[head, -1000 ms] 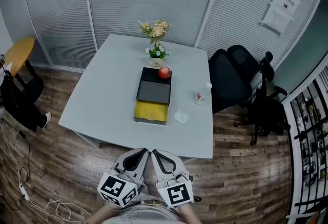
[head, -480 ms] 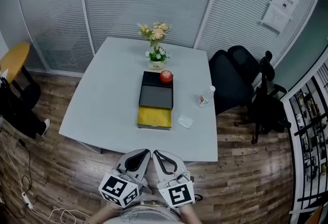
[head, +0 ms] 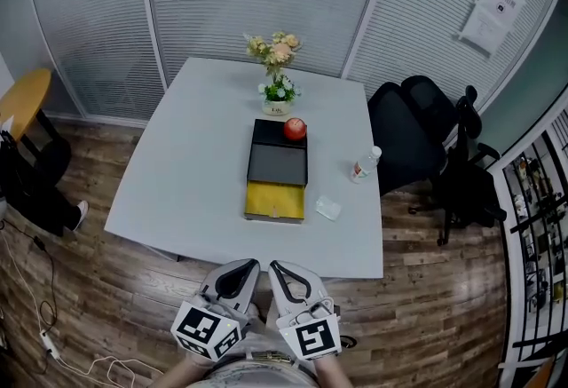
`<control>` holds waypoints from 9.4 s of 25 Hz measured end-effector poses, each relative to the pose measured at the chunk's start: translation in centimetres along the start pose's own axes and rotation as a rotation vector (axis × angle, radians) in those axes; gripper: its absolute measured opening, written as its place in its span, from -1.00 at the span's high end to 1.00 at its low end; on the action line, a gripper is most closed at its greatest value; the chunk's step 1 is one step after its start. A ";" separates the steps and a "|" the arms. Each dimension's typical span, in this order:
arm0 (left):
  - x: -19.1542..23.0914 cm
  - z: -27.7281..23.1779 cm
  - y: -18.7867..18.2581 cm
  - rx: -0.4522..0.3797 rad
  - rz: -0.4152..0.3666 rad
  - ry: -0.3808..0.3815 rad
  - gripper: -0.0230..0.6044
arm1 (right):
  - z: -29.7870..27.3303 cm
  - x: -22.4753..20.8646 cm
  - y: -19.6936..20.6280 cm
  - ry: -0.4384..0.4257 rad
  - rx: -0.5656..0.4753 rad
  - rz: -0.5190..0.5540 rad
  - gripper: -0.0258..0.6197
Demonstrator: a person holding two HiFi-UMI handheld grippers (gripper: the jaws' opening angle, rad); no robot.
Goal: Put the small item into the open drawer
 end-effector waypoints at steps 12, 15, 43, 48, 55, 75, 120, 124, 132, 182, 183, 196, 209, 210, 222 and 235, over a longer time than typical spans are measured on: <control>2.4 -3.3 -0.9 -0.001 0.014 -0.039 0.94 | -3.6 -2.9 -0.3 -0.062 -0.008 0.014 0.91; 3.1 -5.2 -1.7 0.001 0.012 -0.040 0.94 | -4.9 -4.7 -0.4 -0.068 -0.019 0.014 0.91; 7.0 -20.9 -6.3 0.012 -0.009 -0.120 0.94 | -13.3 -20.4 0.0 -0.162 -0.076 0.028 0.92; 7.4 -21.6 -6.7 0.023 -0.016 -0.064 0.94 | -13.1 -20.8 0.1 -0.125 -0.069 0.021 0.92; 7.9 -21.5 -7.9 0.040 -0.030 0.053 0.94 | -12.5 -19.6 -1.0 -0.063 -0.056 0.044 0.92; 10.5 -19.2 -6.1 0.065 -0.041 0.139 0.94 | -13.3 -15.5 0.6 0.047 -0.004 0.009 0.92; 9.0 -21.7 -4.2 0.171 -0.084 0.206 0.94 | -10.6 -22.2 10.2 0.212 0.328 0.040 0.92; 8.8 -21.7 -4.1 0.177 -0.081 0.213 0.94 | -10.3 -22.7 11.1 0.227 0.354 0.029 0.92; 8.7 -21.6 -3.8 0.188 -0.068 0.220 0.94 | -10.2 -23.5 12.2 0.240 0.395 0.013 0.92; 9.0 -21.4 -2.8 0.255 -0.004 0.303 0.94 | -16.7 -26.3 25.9 0.074 0.740 -0.102 0.90; 9.1 -21.4 -2.8 0.255 -0.002 0.305 0.94 | -16.8 -26.3 26.0 0.070 0.745 -0.110 0.85; 8.9 -21.4 -2.6 0.264 -0.005 0.316 0.94 | -18.6 -26.6 28.1 0.042 0.827 -0.143 0.76; 8.7 -21.4 -2.9 0.258 -0.032 0.314 0.94 | -19.0 -26.7 29.0 0.043 0.830 -0.184 0.88; 8.7 -21.4 -2.9 0.259 -0.030 0.316 0.94 | -19.0 -26.7 28.9 0.046 0.827 -0.184 0.88; 8.7 -21.2 -2.4 0.270 -0.006 0.322 0.94 | -18.8 -26.5 29.1 0.073 0.807 -0.206 0.90; 8.5 -21.2 -2.4 0.270 -0.009 0.327 0.94 | -18.8 -26.4 29.3 0.075 0.808 -0.205 0.91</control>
Point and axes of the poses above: the fingertips, and each gripper's own axes: z backward along the fingers, x to its left, y out of its underside, the point moved 9 cm from there along z, backward along the fingers, and after that the axes turned 4 degrees about x, right-handed, at the moved point
